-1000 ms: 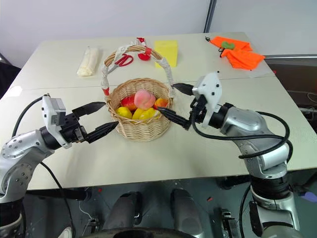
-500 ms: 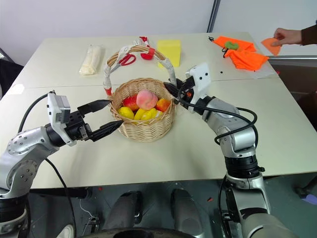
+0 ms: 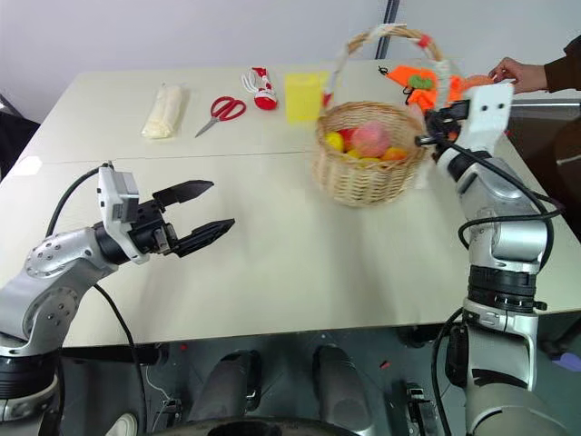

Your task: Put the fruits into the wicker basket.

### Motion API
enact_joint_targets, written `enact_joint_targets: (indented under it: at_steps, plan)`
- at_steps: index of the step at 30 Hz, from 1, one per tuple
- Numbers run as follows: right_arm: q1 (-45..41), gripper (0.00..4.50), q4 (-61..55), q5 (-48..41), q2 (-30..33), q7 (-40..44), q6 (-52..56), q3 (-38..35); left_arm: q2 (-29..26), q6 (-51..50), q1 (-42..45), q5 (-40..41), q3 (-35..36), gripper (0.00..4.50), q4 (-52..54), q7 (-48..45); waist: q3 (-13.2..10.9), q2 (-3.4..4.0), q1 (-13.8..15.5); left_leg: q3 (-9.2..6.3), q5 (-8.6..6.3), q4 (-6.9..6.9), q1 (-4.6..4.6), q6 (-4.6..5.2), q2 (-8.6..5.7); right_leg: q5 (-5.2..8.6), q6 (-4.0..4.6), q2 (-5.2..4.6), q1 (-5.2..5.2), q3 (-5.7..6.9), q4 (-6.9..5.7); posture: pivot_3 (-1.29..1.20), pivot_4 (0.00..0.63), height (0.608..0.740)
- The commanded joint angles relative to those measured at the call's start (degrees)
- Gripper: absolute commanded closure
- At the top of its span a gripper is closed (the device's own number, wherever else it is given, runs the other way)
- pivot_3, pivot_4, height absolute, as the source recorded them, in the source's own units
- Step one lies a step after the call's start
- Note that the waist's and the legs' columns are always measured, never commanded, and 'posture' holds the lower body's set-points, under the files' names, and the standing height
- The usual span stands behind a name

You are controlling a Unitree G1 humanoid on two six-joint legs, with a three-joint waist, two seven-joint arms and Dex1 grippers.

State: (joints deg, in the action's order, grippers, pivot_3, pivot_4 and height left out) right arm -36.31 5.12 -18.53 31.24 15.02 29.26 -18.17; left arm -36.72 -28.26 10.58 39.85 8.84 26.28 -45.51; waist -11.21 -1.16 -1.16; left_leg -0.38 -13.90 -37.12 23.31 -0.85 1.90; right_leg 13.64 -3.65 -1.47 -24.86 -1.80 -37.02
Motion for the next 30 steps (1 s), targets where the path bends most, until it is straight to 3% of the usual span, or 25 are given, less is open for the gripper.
enact_joint_targets:
  at_steps: [1, 2, 3, 9, 13, 19, 30]
  plan:
    - [-3.0, 4.47, 4.1, 1.3, 1.4, -1.4, -5.0, -2.5, 0.6, 1.1, 1.1, -0.3, -0.7, 0.0, 0.5, -0.5, 0.0, 0.01, -0.1, 0.0, 0.0, 0.01, 0.0, 0.0, 0.0, 0.0, 0.0, 0.0, 0.0, 0.0, 0.0, 0.0, 0.15, 0.74]
    - [-3.1, 4.47, 4.8, 1.3, 1.4, -1.2, -5.6, -2.6, 0.7, 1.1, 1.2, -0.5, -0.8, 0.0, 0.5, -0.5, 0.0, 0.02, -0.2, 0.0, 0.0, 0.02, -0.01, 0.0, 0.0, -0.01, -0.02, 0.02, 0.0, -0.01, 0.0, 0.0, 0.15, 0.74]
    - [-3.0, 4.06, 4.9, 1.3, 1.4, -0.9, -6.1, -2.7, 0.8, 1.1, 1.2, -0.6, -0.9, 0.0, 0.5, -0.5, 0.0, 0.02, -0.2, 0.0, 0.0, 0.03, -0.01, 0.01, 0.01, -0.06, -0.11, 0.03, -0.01, -0.02, -0.02, 0.0, 0.15, 0.74]
    - [2.8, 1.09, 0.3, 1.1, 2.5, 3.4, -9.8, -2.4, 1.0, 0.7, 0.4, -1.0, -0.1, 0.0, 0.3, 0.5, 0.0, 0.03, 0.1, 0.0, 0.0, 0.03, -0.02, 0.01, 0.02, -0.09, -0.16, 0.03, 0.0, -0.02, -0.03, 0.0, 0.15, 0.74]
    - [12.5, 1.09, -5.7, -2.2, 2.8, 8.3, -12.9, -6.4, 0.7, 0.4, -2.0, -2.9, 1.2, 0.0, -0.9, 3.1, 0.0, 0.03, 0.5, -0.02, -0.01, 0.03, -0.01, 0.02, 0.02, -0.05, -0.23, 0.02, 0.05, -0.02, 0.01, 0.0, 0.15, 0.74]
    - [19.7, 1.09, -9.9, -8.1, 1.4, 11.6, -14.1, -10.3, 2.0, 1.7, -5.0, -5.7, 3.5, 0.0, -3.7, 7.8, 0.0, 0.05, -0.1, 0.05, -0.01, -0.02, -0.09, 0.02, 0.0, 0.0, -0.02, 0.0, 0.06, -0.08, -0.01, 0.0, 0.15, 0.74]
    - [33.2, 1.09, -23.1, -8.5, 4.4, 29.5, -13.1, 6.3, 5.3, 6.6, -13.3, -8.8, 8.8, 0.0, -7.3, 11.1, 0.0, 0.07, 0.1, 0.07, -0.02, 0.09, -0.4, 0.02, 0.04, 0.06, 0.01, 0.01, 0.29, -0.12, 0.02, 0.0, 0.15, 0.74]
